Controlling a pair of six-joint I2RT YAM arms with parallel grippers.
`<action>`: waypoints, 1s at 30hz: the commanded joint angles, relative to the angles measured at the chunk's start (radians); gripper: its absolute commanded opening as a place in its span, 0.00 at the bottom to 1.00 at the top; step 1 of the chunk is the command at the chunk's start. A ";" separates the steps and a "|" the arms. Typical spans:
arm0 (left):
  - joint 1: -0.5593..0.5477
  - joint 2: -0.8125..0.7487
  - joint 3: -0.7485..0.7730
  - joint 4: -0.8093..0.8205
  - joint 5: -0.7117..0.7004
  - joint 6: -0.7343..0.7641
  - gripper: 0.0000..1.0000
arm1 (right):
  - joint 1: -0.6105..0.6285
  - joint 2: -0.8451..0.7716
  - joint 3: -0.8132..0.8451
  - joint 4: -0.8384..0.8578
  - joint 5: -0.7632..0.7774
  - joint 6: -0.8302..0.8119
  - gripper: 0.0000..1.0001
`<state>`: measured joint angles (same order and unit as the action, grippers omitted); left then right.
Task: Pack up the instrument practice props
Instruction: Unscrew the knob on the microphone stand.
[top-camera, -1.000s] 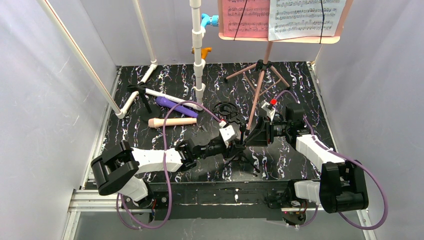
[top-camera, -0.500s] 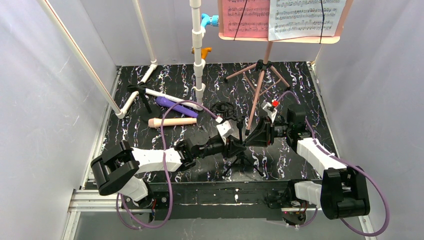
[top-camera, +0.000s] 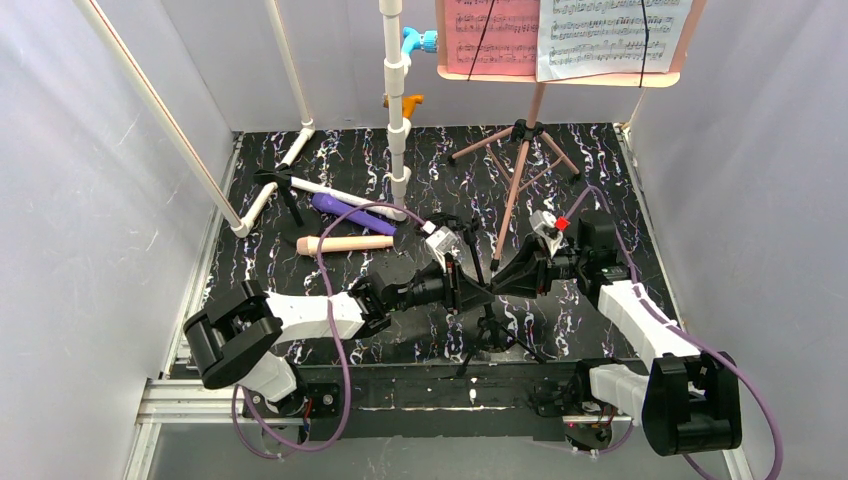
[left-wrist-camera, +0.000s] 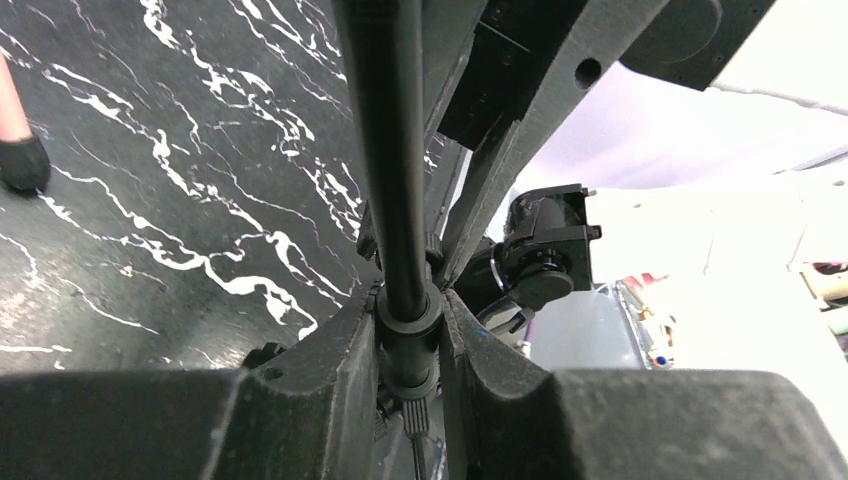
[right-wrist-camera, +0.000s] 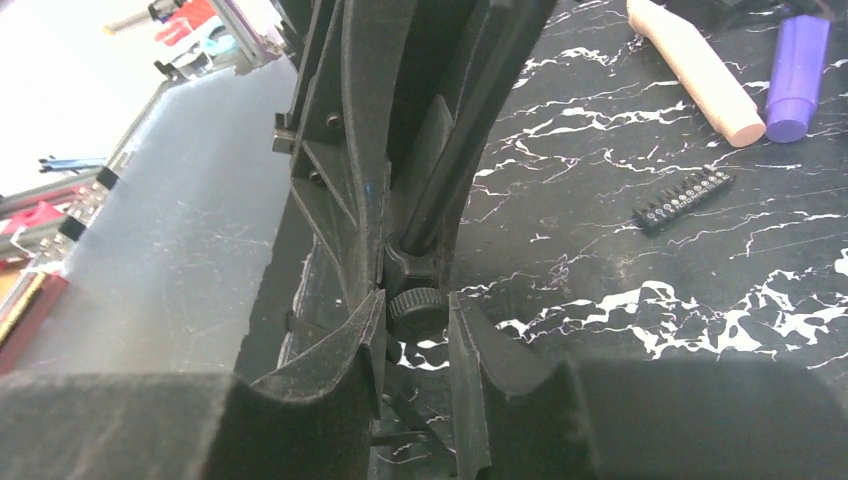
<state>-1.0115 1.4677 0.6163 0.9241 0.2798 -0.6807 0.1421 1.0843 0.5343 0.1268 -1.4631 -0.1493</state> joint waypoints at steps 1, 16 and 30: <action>0.037 -0.029 0.054 0.076 0.000 -0.099 0.00 | -0.039 -0.011 0.063 -0.349 0.021 -0.379 0.03; 0.028 -0.257 0.015 -0.172 -0.002 0.519 0.00 | -0.047 0.041 0.299 -0.670 0.077 -0.199 0.98; -0.085 -0.267 0.146 -0.326 -0.081 0.967 0.00 | 0.082 0.183 0.336 -0.484 0.014 0.394 0.95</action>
<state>-1.0771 1.2106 0.6704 0.5797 0.2226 0.1307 0.1726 1.2671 0.8749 -0.5030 -1.3781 0.0071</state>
